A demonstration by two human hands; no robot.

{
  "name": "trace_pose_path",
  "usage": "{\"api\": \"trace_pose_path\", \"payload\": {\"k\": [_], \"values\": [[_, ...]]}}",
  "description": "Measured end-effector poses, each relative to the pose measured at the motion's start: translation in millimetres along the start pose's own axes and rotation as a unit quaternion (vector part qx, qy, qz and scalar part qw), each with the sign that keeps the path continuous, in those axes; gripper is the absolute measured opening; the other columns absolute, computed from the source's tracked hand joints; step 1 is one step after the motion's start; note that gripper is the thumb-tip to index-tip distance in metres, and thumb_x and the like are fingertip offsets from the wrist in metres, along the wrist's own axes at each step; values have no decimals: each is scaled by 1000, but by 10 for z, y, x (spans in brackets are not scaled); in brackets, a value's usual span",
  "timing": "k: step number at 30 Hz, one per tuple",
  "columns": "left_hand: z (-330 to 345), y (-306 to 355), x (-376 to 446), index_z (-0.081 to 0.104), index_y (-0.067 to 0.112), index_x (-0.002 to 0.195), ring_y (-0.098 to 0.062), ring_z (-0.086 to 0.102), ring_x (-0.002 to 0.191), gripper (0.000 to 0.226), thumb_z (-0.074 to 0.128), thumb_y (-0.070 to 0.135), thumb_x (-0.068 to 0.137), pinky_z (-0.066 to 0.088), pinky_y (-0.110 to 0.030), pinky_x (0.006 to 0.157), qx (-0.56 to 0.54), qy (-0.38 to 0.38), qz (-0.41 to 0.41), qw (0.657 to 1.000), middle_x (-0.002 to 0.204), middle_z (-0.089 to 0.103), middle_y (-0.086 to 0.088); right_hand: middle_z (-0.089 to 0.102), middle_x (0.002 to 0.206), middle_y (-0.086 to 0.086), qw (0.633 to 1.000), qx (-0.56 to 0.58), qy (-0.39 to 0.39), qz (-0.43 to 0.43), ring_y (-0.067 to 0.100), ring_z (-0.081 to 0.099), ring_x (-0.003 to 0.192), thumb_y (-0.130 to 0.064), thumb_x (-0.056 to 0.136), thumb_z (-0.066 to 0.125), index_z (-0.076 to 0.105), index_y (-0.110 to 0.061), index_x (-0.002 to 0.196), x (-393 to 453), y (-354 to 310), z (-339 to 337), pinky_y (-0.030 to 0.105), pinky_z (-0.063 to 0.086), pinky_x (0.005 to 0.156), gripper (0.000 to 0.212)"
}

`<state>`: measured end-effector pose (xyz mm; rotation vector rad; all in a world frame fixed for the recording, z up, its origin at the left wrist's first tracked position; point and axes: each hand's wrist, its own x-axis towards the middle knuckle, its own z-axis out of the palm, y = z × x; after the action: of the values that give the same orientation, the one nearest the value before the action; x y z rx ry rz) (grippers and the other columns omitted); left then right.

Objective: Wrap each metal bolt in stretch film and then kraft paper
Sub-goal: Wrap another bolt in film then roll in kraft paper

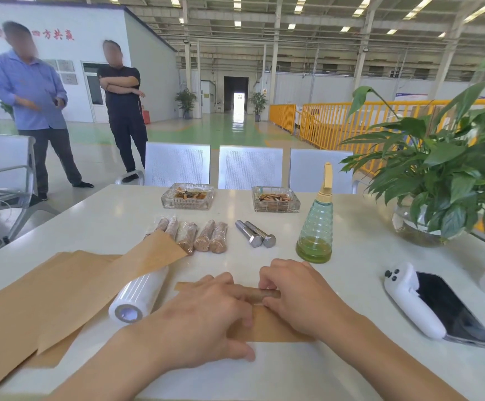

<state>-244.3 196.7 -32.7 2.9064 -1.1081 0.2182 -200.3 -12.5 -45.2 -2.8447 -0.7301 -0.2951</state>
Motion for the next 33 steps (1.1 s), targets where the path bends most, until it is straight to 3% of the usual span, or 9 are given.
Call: {"api": "trace_pose_path", "payload": {"k": [4, 8, 10, 12, 14, 19, 25, 30, 33], "values": [[-49, 27, 7, 58, 34, 115, -13, 44, 109, 26, 54, 52, 96, 38, -32, 83, 23, -5, 18, 1000, 122, 55, 20, 50, 97, -12, 1000, -3, 1, -5, 17, 54, 103, -33, 91, 65, 58, -34, 99, -1, -7, -10, 34, 38, 86, 11], [-72, 100, 17, 53, 32, 114, -21, 53, 108, 18, 45, 30, 99, 28, -31, 71, 34, -15, 20, 999, 127, 53, 15, 48, 94, -12, 1000, -2, -1, -5, 17, 54, 100, -31, 90, 65, 56, -35, 95, 2, -16, -32, 33, 35, 80, 11], [-61, 122, 35, 49, 34, 117, -27, 57, 110, 24, 44, 22, 97, 37, -34, 72, 45, -22, 14, 999, 138, 50, 15, 45, 92, -13, 1000, 0, -2, -4, 17, 54, 97, -29, 89, 65, 51, -37, 91, 0, -19, -30, 31, 29, 75, 16], [-16, 143, 52, 45, 34, 129, -30, 58, 115, 43, 46, 11, 93, 46, -41, 85, 63, -24, 15, 998, 147, 45, 14, 44, 91, -13, 1000, 2, -3, -4, 19, 54, 95, -28, 89, 65, 50, -38, 90, -2, -19, -22, 30, 27, 72, 18], [42, 163, 51, 40, 32, 136, -26, 52, 122, 55, 49, 5, 89, 41, -41, 95, 90, -17, 16, 996, 150, 42, 11, 44, 91, -12, 1000, 9, -4, -3, 20, 55, 95, -27, 89, 66, 50, -37, 89, 3, -17, -17, 32, 30, 71, 18], [54, 131, 9, 42, 25, 126, -26, 41, 112, 48, 49, 2, 84, 24, -37, 77, 155, -20, -35, 987, 125, 46, -1, 50, 94, -11, 1000, 12, -6, 6, 21, 56, 98, -25, 87, 68, 55, -32, 90, 16, -16, -29, 35, 45, 78, 14], [18, 40, 9, 51, 38, 119, -19, 51, 104, 21, 37, 36, 104, 32, -31, 80, 71, 46, -64, 994, 110, 51, 9, 63, 106, -5, 999, 6, -27, 26, 23, 59, 102, -26, 86, 71, 67, -28, 100, 58, -31, -80, 34, 50, 82, 14], [64, -64, 10, 56, 34, 108, -12, 55, 100, 20, 39, 42, 103, 29, -27, 70, 7, 98, -92, 991, 104, 54, 14, 69, 101, -2, 997, 40, -26, 57, 22, 64, 93, -44, 85, 77, 72, -28, 93, 111, -36, -117, 29, 53, 77, 19], [71, -101, 36, 57, 31, 104, -11, 56, 96, 17, 42, 38, 101, 41, -30, 70, -36, 109, -100, 988, 102, 55, 13, 70, 101, 0, 993, 73, -47, 78, 17, 67, 91, -45, 83, 80, 74, -30, 86, 151, -8, -162, 27, 55, 81, 17]]}}
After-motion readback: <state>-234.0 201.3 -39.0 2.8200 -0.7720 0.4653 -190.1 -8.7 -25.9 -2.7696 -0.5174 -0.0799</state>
